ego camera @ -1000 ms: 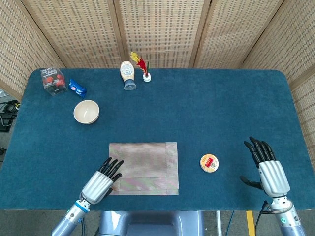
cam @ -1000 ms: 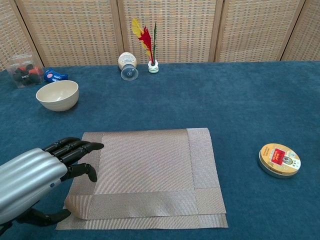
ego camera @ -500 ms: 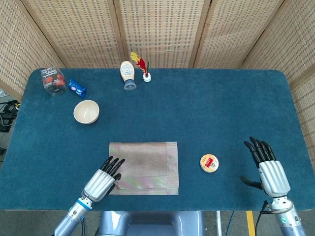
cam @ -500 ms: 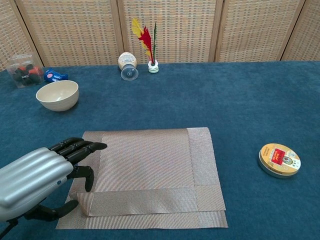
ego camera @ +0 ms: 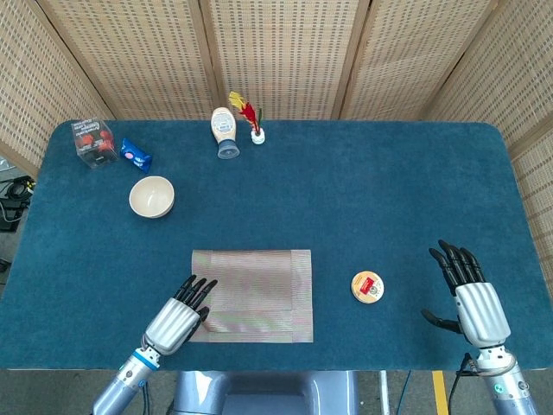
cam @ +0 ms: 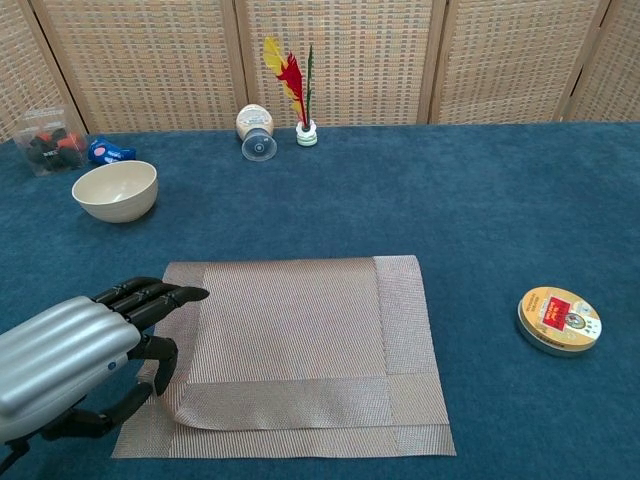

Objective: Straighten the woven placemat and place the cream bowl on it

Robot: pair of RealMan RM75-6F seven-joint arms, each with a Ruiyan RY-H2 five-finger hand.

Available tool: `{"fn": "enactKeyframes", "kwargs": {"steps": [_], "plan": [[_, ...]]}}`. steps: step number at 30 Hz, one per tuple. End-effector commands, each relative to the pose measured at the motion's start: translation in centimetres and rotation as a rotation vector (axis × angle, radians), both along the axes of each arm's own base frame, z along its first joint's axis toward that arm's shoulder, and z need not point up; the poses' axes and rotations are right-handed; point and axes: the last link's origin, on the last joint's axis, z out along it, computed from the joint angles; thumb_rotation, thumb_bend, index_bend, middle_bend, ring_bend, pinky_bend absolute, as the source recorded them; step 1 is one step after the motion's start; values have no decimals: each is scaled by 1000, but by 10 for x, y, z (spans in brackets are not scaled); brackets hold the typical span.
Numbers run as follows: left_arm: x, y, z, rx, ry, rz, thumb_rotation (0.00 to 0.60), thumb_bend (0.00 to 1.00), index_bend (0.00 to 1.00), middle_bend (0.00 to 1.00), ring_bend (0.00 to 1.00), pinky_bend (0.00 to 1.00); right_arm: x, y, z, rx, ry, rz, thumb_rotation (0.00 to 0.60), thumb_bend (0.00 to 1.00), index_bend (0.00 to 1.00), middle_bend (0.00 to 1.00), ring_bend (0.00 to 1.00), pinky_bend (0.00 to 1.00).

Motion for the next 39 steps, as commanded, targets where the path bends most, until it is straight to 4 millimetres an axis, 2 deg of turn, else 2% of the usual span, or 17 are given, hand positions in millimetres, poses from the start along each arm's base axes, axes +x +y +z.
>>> {"fn": "enactKeyframes", "kwargs": {"steps": [1,10,22,31,35,39], "plan": [[-1,0,1,0,-1,3,600,591,555,0,0,0,0,0,0,0,1,0,600,233,38,0,0,0],[6,6,13,22,-24,-11,600,614,567,0,0,0,1,1,1,-3,-1,3,600,233,38,0,0,0],[22,37,46,95,-33,-16,600,613,572,0,0,0,1,2,2,-3,-5,6,600,234,38,0,0,0],[66,96,91,225,-27,-65,600,613,568,0,0,0,1,1,2,-8,-3,1,600,233,38,0,0,0],[78,124,101,260,-21,-40,600,613,553,0,0,0,-1,-1,5,-16,-6,-7,600,233,38,0,0,0],[88,160,112,321,-23,-3,600,613,555,0,0,0,-3,-4,7,-28,-7,-17,600,233,38,0,0,0]]}}
